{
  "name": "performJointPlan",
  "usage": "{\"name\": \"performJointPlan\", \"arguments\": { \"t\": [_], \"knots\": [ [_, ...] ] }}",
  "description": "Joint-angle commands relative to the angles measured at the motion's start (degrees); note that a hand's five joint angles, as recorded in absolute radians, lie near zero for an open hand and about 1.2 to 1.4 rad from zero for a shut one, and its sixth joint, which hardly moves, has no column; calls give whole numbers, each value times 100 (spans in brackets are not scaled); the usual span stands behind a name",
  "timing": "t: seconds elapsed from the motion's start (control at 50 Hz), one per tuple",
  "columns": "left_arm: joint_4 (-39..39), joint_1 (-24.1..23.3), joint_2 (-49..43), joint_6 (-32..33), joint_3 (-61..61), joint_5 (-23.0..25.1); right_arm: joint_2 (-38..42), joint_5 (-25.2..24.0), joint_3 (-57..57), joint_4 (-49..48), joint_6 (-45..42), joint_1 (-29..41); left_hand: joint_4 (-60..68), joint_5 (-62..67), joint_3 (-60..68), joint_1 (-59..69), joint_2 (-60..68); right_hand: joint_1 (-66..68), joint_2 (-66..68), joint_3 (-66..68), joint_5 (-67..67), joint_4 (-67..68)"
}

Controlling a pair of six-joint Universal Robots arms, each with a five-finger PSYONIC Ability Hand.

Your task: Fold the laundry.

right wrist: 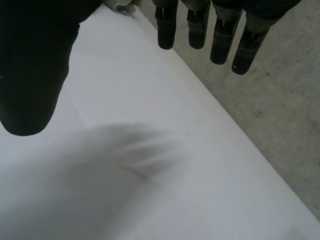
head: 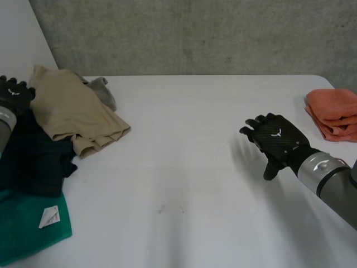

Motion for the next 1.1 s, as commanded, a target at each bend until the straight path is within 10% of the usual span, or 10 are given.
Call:
{"name": "performJointPlan", "arguments": {
  "t": [0.02, 0.36, 0.5, 0.64, 0.84, 0.94, 1.1],
  "knots": [
    [-121, 195, -278, 826, 8, -585, 158, -23, 109, -80, -12, -59, 289, 198, 273, 317, 308, -88, -247, -185, -329, -323],
    [502, 11, -683, 985, 281, -902, 229, -14, 56, -71, -12, -147, 6831, 6740, 6815, 6859, 6850, -88, -247, -185, -329, -323],
    [1363, -1333, 775, 678, 140, -920, 97, 48, -58, -80, 120, -366, 6831, 6740, 6815, 6859, 6850, -88, -247, -185, -329, -323],
    [1567, -3071, 1575, -979, -149, -867, -395, 338, -172, -62, 576, -639, 6831, 6740, 6815, 6859, 6850, -88, -247, -185, -329, -323],
    [1391, -5025, 393, -2741, -423, 274, -588, 382, -322, -71, 1008, -1060, 6831, 6740, 6815, 6859, 6850, -88, -247, -185, -329, -323],
    [1399, -5096, 29, -2663, -414, 372, -580, 399, -366, -62, 973, -1087, -104, -196, -120, -76, -86, -88, -247, -185, -329, -323],
    [1373, -4851, 626, -2662, -457, 65, -580, 338, -489, -1, 964, -1043, -131, -222, -147, -103, -112, -88, -247, -185, -329, -323]
  ]
}}
